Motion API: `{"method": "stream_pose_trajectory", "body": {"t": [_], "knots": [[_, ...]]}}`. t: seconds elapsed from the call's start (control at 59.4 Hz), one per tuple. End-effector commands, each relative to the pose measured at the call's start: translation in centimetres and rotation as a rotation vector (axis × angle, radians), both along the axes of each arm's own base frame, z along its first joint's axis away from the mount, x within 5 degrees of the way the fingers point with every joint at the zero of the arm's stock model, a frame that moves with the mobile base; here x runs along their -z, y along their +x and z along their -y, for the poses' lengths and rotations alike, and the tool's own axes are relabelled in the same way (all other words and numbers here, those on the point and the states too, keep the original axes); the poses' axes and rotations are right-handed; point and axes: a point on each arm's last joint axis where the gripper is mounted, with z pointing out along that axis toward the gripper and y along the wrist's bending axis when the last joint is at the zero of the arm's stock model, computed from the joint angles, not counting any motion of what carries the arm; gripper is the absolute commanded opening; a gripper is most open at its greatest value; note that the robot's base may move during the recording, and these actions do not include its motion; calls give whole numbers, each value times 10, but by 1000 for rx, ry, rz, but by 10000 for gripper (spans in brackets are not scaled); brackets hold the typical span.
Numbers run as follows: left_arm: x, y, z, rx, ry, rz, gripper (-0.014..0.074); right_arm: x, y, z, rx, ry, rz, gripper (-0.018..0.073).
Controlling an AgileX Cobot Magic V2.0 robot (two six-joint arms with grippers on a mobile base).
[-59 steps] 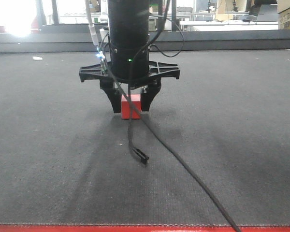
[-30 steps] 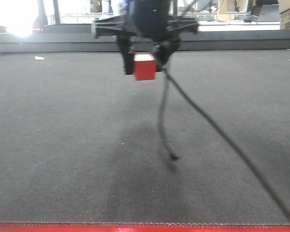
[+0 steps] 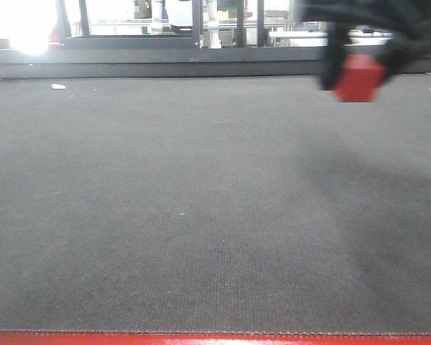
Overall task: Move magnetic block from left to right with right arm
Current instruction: 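Lift the red cube with the right gripper and raise it away, then hold the red cube in the right gripper while stationary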
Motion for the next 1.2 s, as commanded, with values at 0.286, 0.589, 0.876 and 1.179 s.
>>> {"method": "stream_pose_trajectory", "body": {"t": [0.286,0.589,0.876,1.179], "knots": [[-6,-2,0,8,-11,96,-116,-13,-120,60,-20,29,313,140],[-6,-2,0,8,-11,96,-116,-25,-186,82,-24,66,531,140],[-6,-2,0,8,-11,96,-116,-41,-239,100,-22,103,760,140],[-6,-2,0,8,-11,96,-116,-48,-265,107,-18,147,911,140]]}}
